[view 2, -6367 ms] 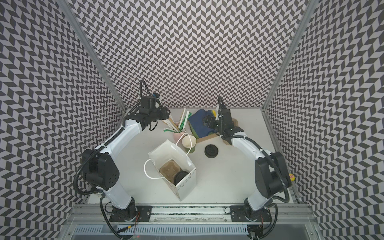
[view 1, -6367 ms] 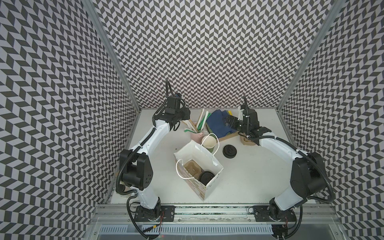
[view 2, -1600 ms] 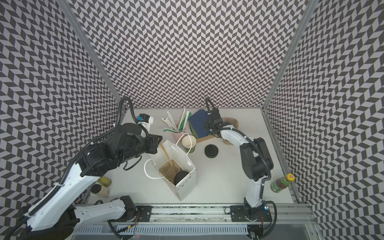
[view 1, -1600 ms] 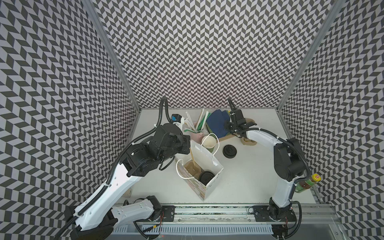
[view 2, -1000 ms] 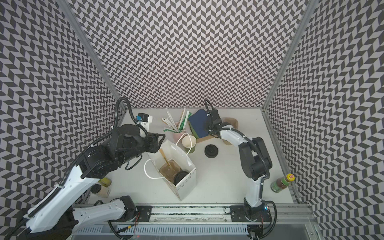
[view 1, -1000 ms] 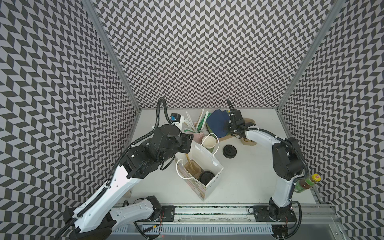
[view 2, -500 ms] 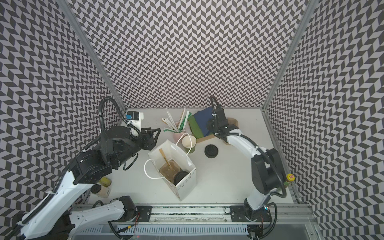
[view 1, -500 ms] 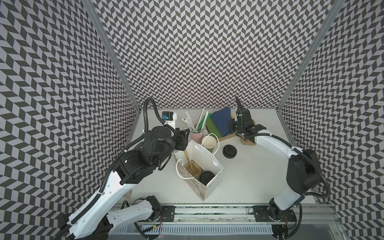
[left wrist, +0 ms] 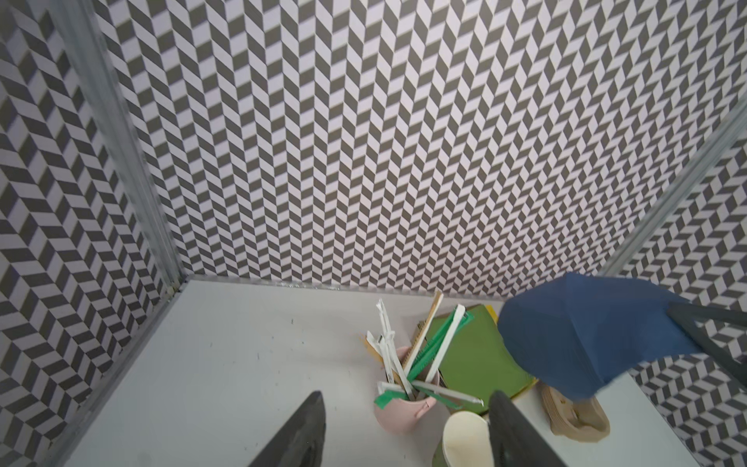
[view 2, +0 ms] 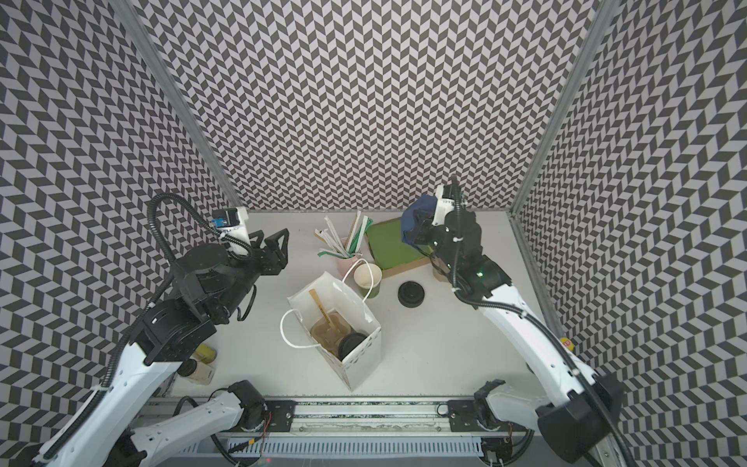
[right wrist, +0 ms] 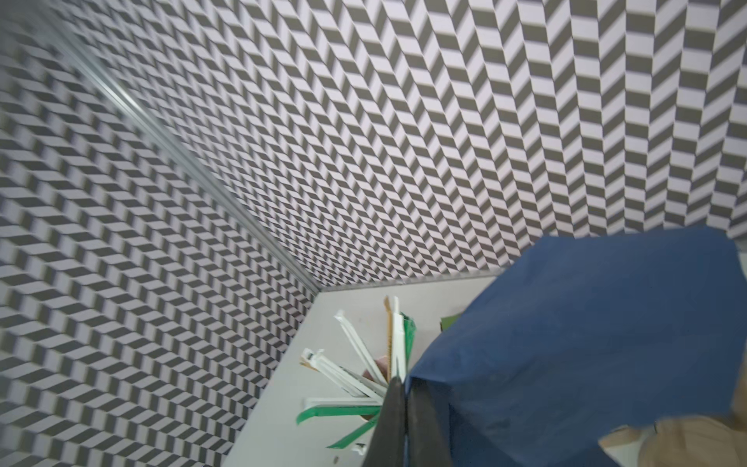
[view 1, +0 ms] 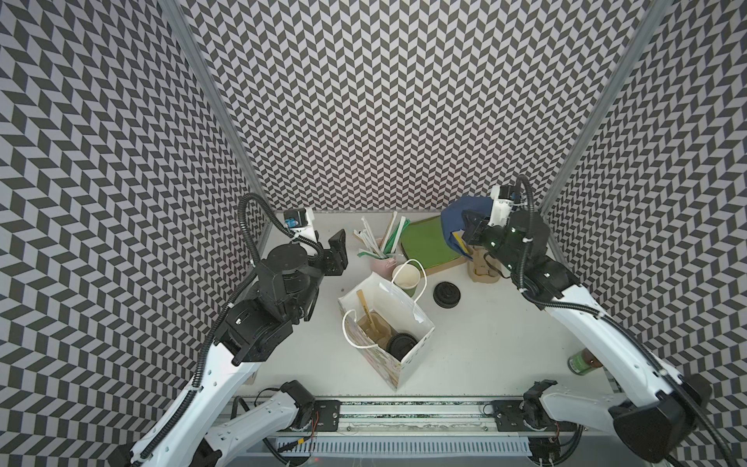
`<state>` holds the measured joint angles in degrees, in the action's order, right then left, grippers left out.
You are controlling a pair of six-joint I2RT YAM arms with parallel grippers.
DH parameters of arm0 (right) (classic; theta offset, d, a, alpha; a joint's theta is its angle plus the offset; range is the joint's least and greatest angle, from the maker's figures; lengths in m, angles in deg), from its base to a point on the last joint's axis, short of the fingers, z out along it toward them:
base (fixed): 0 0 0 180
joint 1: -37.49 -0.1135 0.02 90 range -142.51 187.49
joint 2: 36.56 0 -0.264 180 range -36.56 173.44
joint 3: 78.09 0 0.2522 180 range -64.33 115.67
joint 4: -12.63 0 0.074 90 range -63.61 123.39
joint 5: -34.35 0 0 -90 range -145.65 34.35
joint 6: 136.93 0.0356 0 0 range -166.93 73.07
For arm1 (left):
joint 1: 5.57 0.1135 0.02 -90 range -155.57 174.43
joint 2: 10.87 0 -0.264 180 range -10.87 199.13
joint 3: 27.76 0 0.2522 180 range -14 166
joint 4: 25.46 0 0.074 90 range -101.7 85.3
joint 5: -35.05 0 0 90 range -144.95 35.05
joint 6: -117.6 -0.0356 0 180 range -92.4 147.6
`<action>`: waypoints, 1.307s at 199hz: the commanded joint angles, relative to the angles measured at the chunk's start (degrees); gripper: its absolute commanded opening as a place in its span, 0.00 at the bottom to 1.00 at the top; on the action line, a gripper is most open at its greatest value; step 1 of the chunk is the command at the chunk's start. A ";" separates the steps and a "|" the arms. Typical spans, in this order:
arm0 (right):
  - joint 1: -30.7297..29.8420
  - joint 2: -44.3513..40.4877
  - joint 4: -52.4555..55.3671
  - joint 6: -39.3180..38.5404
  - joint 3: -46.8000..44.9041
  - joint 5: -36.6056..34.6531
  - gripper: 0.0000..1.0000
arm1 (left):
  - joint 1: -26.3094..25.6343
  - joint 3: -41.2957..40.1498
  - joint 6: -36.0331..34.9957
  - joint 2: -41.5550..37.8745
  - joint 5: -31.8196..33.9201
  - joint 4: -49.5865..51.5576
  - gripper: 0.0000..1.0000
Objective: Pack a coffee takeout order
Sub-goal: Pick up the napkin from the napkin box.
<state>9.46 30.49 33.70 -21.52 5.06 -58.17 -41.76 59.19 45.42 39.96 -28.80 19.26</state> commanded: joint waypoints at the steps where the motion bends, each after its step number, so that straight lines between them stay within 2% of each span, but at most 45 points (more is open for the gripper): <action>1: -1.31 -3.07 -1.79 -2.61 0.75 2.11 0.00 | 1.54 -0.63 -0.95 -0.54 -2.01 -3.88 0.65; 60: -3.26 -6.44 -1.41 -3.93 4.83 6.98 0.00 | 2.18 -2.39 -0.55 -1.68 -2.13 -5.43 0.65; 127: -12.67 -12.86 -0.96 -6.25 12.97 11.63 0.00 | 2.26 -4.02 -0.51 -3.02 1.71 -6.31 0.65; 154: -12.93 -14.11 0.15 -6.02 15.69 17.07 0.00 | 2.26 -4.02 -0.51 -3.11 1.71 -6.26 0.65; 181: -12.93 -14.40 -0.19 -4.18 17.90 26.55 0.00 | 2.26 -4.00 -0.42 -2.93 1.54 -6.35 0.64; 202: -13.00 -14.48 -0.97 -2.74 17.41 31.74 0.00 | 2.26 -4.02 -0.42 -2.93 1.53 -6.34 0.64; 260: -14.52 -14.49 -5.97 0.79 11.60 36.79 0.00 | 2.24 -4.46 -0.42 -3.19 1.36 -6.61 0.64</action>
<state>-3.46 15.89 33.00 -22.83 18.50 -25.65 -39.92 55.21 45.18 37.38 -28.38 14.06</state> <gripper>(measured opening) 0.048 0.642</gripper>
